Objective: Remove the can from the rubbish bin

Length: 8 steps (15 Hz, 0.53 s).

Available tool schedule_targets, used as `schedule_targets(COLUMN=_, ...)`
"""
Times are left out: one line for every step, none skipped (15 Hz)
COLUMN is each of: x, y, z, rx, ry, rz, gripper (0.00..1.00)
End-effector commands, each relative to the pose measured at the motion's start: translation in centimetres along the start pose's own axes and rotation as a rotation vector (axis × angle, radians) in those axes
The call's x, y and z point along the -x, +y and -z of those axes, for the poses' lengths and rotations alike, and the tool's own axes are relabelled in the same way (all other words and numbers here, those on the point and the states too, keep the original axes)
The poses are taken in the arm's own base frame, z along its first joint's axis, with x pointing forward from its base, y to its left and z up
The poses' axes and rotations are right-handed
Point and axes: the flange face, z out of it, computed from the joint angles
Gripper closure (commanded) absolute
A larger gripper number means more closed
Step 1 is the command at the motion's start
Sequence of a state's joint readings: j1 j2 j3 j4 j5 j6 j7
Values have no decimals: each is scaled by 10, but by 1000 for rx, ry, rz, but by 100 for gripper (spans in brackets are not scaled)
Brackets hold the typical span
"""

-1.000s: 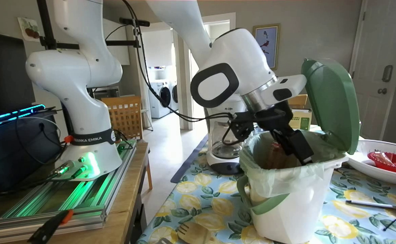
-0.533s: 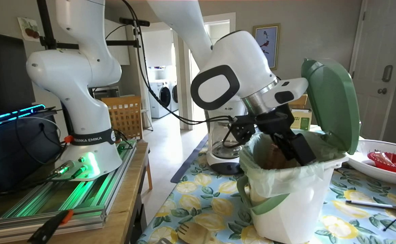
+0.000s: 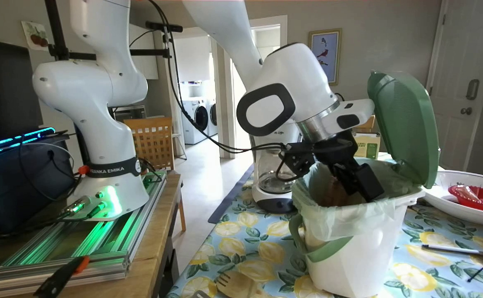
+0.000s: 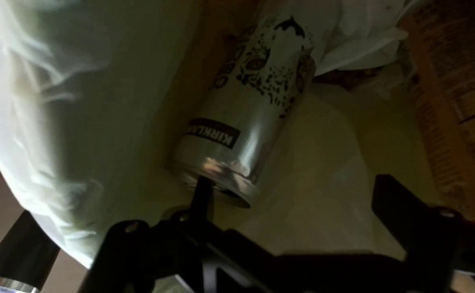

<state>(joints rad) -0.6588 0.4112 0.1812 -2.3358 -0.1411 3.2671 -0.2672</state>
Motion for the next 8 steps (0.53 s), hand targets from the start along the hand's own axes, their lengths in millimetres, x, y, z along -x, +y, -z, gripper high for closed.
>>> schedule_targets(x=-2, y=-4, z=-11, rx=-17, ry=-10, rz=35, gripper=0)
schedule_targets(x=-2, y=-6, z=-11, rx=-21, ry=-14, rz=34, gripper=0)
schedule_targets(x=-2, y=-8, z=-10, rx=-26, ry=-19, rz=28, gripper=0)
schedule_targets(x=-4, y=-12, z=-7, rx=-37, ry=-21, rz=24, gripper=0)
schedule_targets(x=-5, y=-15, z=-6, rx=-44, ry=-25, rz=21, gripper=0)
schedule_targets(x=-6, y=-17, z=-5, rx=-49, ry=-36, rz=23, gripper=0)
schedule_targets(x=-6, y=-20, z=-4, rx=-55, ry=-44, rz=26, gripper=0)
schedule_targets(x=-6, y=-20, z=-3, rx=-50, ry=-55, rz=31, gripper=0)
